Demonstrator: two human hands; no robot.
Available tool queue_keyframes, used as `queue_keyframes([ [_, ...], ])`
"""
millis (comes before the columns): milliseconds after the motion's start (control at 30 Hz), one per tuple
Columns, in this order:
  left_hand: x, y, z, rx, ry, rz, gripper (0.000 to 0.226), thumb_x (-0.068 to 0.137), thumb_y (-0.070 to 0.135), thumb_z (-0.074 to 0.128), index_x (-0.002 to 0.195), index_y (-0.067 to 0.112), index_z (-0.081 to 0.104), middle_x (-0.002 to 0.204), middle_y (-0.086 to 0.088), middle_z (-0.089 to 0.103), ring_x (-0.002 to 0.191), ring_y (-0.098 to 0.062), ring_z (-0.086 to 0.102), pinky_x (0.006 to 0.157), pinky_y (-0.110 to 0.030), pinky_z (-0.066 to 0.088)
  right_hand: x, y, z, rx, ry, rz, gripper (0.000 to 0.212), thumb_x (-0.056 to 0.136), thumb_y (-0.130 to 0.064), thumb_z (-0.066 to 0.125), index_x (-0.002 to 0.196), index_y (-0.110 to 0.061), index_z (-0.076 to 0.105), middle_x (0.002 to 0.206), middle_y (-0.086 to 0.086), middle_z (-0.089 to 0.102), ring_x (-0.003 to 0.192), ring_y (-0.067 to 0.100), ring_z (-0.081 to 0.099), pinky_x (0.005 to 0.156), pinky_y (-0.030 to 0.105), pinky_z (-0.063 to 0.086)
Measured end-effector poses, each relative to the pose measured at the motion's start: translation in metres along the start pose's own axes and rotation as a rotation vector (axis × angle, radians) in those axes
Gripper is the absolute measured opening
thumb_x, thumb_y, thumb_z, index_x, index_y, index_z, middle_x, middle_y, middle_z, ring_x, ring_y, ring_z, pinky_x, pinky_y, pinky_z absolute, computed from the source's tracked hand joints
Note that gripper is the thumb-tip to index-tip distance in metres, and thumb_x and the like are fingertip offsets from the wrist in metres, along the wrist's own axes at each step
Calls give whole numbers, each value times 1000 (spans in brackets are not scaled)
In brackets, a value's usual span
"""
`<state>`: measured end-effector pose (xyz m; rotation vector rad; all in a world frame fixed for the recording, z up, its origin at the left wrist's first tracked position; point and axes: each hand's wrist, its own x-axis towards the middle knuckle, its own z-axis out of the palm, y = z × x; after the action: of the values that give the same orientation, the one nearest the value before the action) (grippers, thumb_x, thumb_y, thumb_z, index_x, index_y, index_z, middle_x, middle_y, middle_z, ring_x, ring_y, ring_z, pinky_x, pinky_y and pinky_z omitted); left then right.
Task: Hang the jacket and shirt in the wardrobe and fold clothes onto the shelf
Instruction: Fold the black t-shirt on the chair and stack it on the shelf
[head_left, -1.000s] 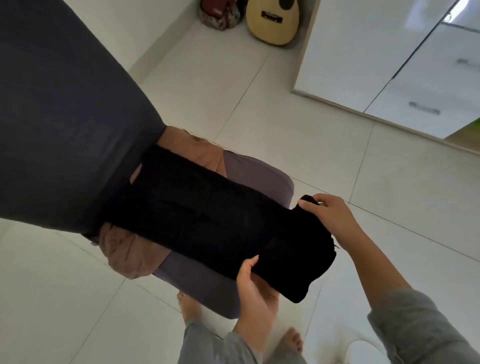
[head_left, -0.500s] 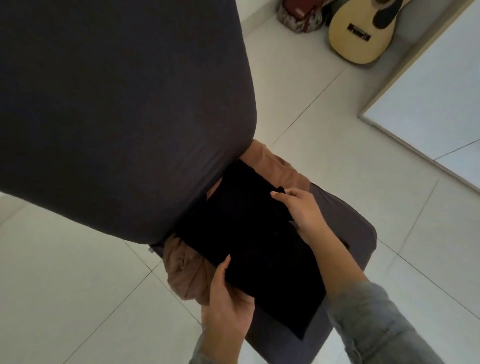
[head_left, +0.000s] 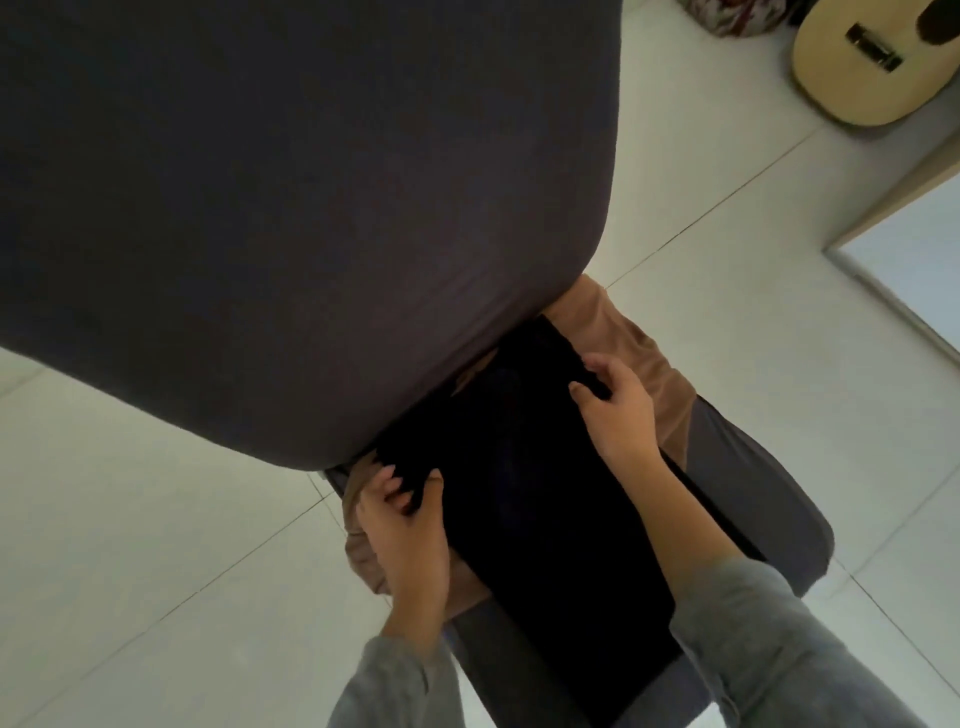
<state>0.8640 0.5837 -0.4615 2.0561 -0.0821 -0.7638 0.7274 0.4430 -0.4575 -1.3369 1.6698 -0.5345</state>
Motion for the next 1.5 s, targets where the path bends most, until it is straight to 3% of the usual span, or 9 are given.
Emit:
queue_keyframes([
  [167, 12, -12, 12, 117, -12, 64, 33, 81, 35, 71, 95, 6, 61, 88, -4, 67, 78, -12, 63, 61, -7, 46, 13, 6, 7, -314, -39, -93, 36, 89, -32, 59, 124, -25, 56, 119, -5, 57, 118, 17, 48, 104, 47, 33],
  [367, 15, -8, 12, 86, 54, 87, 21, 90, 22, 61, 78, 5, 57, 69, -3, 59, 62, -6, 52, 58, -4, 40, 27, -6, 7, -467, -103, -112, 20, 92, -39, 52, 104, -27, 61, 111, -6, 59, 112, 19, 48, 97, 46, 23],
  [567, 13, -14, 8, -93, 21, -28, 15, 96, 24, 52, 91, 10, 50, 67, 2, 51, 63, -9, 47, 62, -14, 41, 34, -15, 8, -21, -121, 70, 12, 99, -26, 43, 97, -16, 49, 96, 1, 57, 94, 19, 55, 79, 29, 38],
  [667, 19, -17, 7, -336, -67, -168, 12, 97, 22, 50, 85, 19, 47, 74, 4, 54, 72, -11, 52, 70, -27, 45, 36, -13, 8, 51, -149, 165, 12, 98, -29, 43, 95, -20, 50, 96, 3, 59, 89, 19, 57, 79, 35, 46],
  [833, 21, -7, 1, -735, -111, -331, 25, 97, 4, 44, 76, 16, 50, 68, 9, 65, 70, -4, 63, 72, -20, 51, 38, -18, 7, 308, -144, 194, 11, 97, -20, 49, 87, -17, 52, 79, -2, 55, 73, 10, 53, 67, 22, 45],
  [1133, 28, -10, 3, -763, -21, -334, 19, 90, -4, 54, 88, 15, 56, 83, -1, 67, 84, -13, 64, 86, -25, 53, 37, -22, 16, 426, -164, 109, 23, 93, 7, 44, 108, -10, 50, 83, -6, 63, 55, -3, 60, 55, 12, 50],
  [1300, 24, -10, 8, -439, 193, -108, 30, 87, -4, 57, 108, 15, 47, 105, -3, 64, 98, -13, 63, 92, -22, 49, 41, -12, 21, 74, -21, -73, 31, 88, 5, 49, 114, -11, 52, 105, -1, 60, 101, 9, 58, 95, 22, 45],
  [1400, 9, 1, 14, -156, 358, 231, 28, 87, -4, 50, 108, 16, 47, 106, 4, 58, 96, -2, 57, 86, -10, 43, 30, -5, 23, -218, 172, -414, 28, 83, 1, 49, 110, -6, 55, 113, 8, 55, 112, 18, 45, 99, 18, 30],
  [1500, 3, -8, 30, 216, 34, 765, 28, 91, 6, 44, 114, 8, 59, 119, -1, 59, 118, -1, 47, 106, -24, 33, 11, 5, 33, -249, -30, -731, 32, 84, 0, 43, 111, -2, 60, 118, 10, 58, 121, 19, 44, 106, 24, 32],
])
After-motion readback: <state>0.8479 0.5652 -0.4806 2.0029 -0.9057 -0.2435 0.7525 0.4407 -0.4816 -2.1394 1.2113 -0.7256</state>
